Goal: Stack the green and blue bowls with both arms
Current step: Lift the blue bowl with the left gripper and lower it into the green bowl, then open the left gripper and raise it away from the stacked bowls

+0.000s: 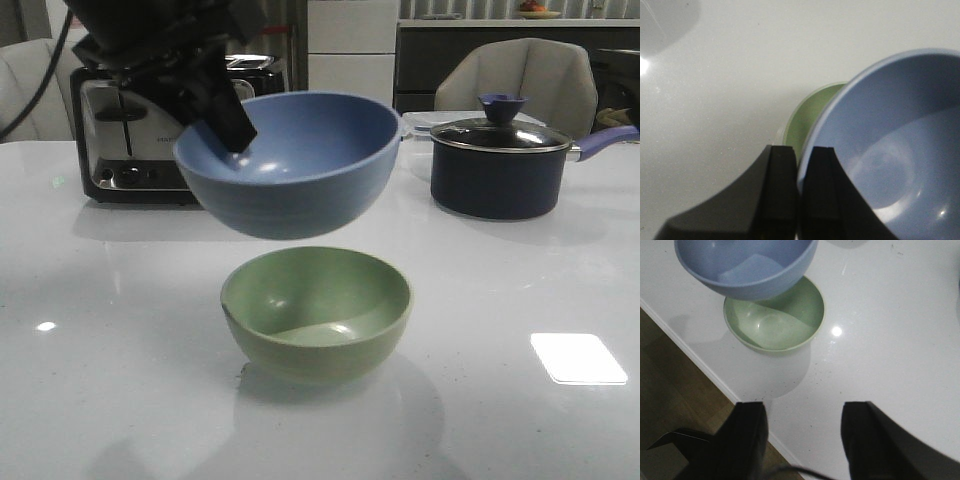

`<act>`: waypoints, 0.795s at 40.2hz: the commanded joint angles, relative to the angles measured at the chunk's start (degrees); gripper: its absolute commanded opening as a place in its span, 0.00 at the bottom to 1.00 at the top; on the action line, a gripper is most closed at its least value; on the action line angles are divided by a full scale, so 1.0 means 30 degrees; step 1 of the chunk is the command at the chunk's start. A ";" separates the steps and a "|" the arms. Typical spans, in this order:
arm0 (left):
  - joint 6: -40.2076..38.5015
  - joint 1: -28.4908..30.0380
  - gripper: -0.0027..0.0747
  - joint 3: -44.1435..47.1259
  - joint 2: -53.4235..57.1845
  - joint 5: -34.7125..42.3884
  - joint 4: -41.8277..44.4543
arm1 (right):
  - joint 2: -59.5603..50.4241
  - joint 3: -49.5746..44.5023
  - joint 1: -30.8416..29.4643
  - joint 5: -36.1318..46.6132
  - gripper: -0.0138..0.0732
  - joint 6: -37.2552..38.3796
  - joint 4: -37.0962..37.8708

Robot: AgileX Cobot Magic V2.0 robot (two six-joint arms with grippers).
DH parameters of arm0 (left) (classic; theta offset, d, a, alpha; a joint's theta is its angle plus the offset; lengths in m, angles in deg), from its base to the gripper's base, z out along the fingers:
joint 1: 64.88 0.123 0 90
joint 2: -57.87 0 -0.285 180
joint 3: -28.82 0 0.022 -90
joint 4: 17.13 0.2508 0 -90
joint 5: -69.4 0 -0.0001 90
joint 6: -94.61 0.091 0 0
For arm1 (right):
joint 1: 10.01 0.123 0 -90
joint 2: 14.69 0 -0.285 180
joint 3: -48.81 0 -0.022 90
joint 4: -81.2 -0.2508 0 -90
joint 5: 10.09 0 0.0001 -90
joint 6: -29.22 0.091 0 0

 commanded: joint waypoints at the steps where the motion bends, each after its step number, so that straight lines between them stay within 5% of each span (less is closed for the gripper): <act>1: -0.0040 -0.0149 0.15 -0.0640 -0.0120 0.1223 -0.0722 | -0.0146 0.0509 0.0033 0.1360 0.68 -0.0167 -0.0124; 12: -0.0040 -0.0149 0.16 -0.0640 -0.2259 0.1663 -0.1349 | -0.0146 0.0509 0.0033 0.1360 0.68 -0.0167 -0.0124; 24: -0.0040 -0.0272 0.52 -0.0640 -0.2610 0.1820 -0.1987 | -0.0146 0.0509 0.0033 0.1360 0.68 -0.0167 -0.0124; 32: -0.0040 -0.0272 0.53 -0.0817 -0.2398 0.1575 -0.1708 | -0.0146 0.0509 0.0033 0.1360 0.68 -0.0167 -0.0124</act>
